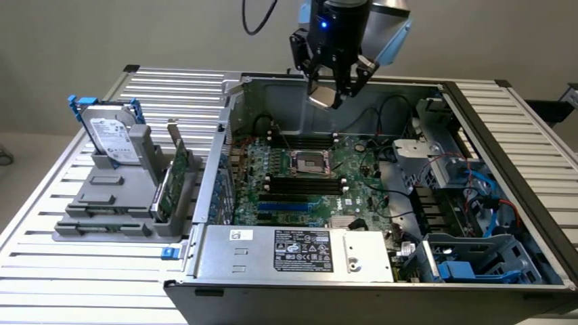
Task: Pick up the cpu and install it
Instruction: 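Place the cpu into insertion slot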
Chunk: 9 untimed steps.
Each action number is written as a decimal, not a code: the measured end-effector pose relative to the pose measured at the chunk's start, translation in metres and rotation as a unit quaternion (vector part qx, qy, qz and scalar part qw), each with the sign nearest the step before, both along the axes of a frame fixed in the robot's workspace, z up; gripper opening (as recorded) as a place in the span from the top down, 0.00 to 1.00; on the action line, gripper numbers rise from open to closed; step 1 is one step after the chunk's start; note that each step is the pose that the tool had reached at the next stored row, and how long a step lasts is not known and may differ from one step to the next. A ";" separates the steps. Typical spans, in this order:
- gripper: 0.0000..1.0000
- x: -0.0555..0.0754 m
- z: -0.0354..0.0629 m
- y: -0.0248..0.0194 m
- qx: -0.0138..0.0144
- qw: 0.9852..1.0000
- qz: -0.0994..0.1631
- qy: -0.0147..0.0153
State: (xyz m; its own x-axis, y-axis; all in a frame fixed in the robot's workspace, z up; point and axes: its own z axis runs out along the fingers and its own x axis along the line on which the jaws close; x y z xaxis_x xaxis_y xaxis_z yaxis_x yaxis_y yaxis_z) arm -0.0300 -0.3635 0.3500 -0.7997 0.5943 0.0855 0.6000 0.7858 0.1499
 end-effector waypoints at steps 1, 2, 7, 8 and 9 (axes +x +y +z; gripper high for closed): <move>0.45 0.000 -0.0002 0.0000 0.000 1.000 -0.009 0.000; 0.45 0.000 -0.0005 0.0000 0.000 1.000 -0.018 0.000; 0.45 0.000 -0.0017 0.0000 0.000 0.998 -0.064 0.000; 0.45 0.000 -0.0019 0.0000 0.000 0.997 -0.073 0.000; 0.45 0.000 -0.0022 0.0000 0.000 0.997 -0.082 0.000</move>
